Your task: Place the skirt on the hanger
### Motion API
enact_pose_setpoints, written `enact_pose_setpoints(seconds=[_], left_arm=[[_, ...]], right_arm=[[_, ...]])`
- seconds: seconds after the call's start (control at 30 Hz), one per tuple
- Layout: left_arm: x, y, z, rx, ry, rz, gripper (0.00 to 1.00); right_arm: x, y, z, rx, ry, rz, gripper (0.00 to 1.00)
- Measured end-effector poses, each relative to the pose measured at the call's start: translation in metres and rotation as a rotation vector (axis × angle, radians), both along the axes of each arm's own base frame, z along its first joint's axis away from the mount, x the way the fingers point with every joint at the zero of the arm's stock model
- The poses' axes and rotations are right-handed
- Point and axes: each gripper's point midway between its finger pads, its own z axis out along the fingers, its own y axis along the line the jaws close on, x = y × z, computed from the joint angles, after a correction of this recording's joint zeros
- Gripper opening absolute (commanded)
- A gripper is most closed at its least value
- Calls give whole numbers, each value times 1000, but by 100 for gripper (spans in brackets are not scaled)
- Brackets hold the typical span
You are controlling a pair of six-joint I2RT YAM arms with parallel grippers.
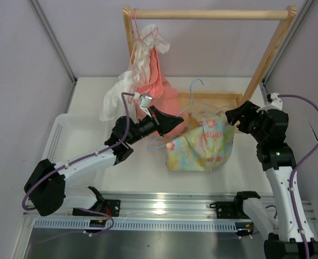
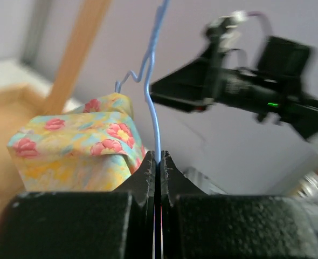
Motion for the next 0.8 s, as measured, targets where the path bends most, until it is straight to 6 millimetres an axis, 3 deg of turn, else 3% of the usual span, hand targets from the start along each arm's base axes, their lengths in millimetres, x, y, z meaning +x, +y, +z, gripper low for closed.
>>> enact_pose_setpoints(seconds=[0.2,0.27,0.33,0.47,0.57,0.67,0.8], left_arm=[[79,-5,-109,233,283,309,0],[95,1,-146,325,346,398,0],[106,7,-167,394,378,464,0],[115,17,-176,442,380,532,0],[115,18,-177,454,371,541,0],[115,17,-175,453,351,531,0],[112,12,-173,446,312,500,0]], right_arm=[[30,-1,-63,-13,191,-12,77],[30,-2,-89,-19,261,-14,79],[26,-1,-106,-23,299,-10,79],[17,6,-133,-33,353,11,77],[6,24,-153,-42,388,61,77],[-15,71,-163,-81,394,187,73],[-50,143,-154,-125,325,383,72]])
